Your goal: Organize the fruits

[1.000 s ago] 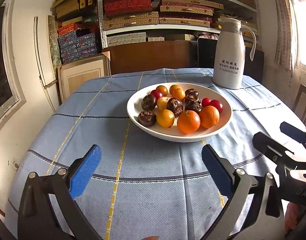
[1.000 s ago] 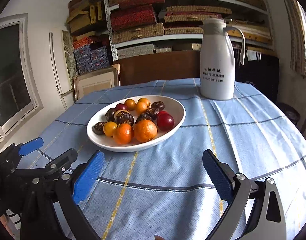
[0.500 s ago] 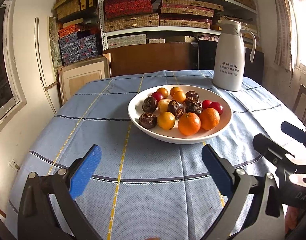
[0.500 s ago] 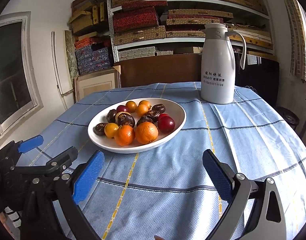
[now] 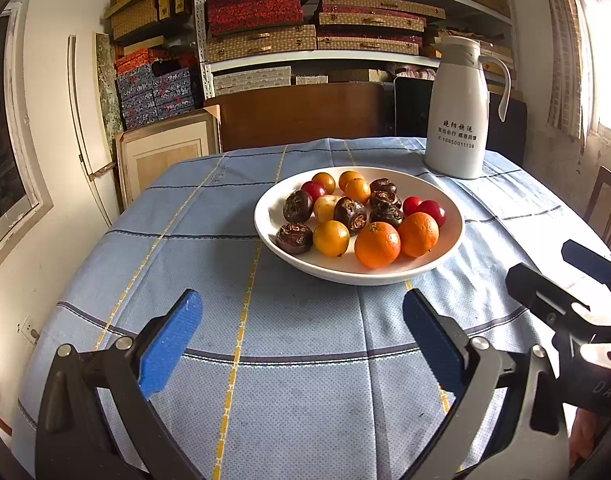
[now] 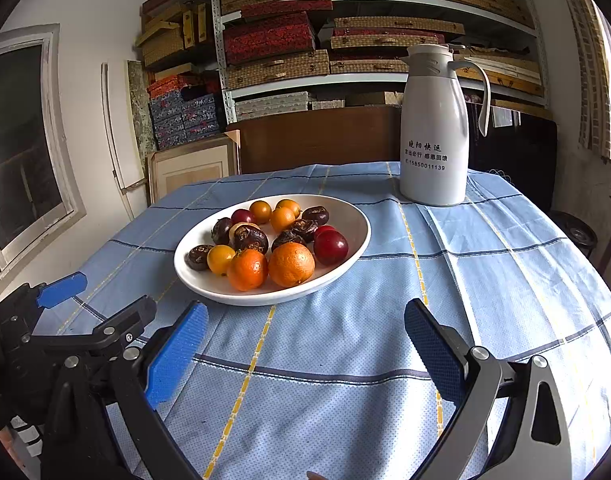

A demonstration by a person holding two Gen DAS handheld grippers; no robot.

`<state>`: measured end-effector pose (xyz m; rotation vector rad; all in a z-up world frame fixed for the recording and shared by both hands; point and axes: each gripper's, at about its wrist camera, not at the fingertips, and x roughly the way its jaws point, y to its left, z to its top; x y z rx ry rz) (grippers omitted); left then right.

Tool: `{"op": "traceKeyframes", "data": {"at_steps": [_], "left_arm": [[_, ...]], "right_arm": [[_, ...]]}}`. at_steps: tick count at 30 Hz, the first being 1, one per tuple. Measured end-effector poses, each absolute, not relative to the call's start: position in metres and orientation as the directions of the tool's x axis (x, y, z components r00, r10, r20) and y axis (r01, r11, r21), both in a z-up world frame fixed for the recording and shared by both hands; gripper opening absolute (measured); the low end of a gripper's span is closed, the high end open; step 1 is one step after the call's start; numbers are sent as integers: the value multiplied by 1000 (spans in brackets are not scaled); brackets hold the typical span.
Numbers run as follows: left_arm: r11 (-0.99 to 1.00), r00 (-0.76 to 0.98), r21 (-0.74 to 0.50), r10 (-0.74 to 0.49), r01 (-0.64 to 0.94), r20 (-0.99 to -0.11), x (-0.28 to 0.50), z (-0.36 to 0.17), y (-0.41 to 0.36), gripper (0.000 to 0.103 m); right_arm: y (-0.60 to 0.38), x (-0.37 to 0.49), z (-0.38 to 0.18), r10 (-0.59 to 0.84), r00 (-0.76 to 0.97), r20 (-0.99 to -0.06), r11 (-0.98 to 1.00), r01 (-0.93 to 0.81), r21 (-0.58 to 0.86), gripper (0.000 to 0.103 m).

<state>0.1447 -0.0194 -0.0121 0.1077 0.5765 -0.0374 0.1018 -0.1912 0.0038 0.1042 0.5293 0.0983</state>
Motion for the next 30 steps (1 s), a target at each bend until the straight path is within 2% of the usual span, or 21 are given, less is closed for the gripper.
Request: {"op": "traceKeyframes", "data": {"at_steps": [30], "left_arm": [[993,834,87,-16,77,-551,144,-12,-19,98]], "right_arm": [[-192,102,3,120,858,-500,989,-63,131,99]]}}
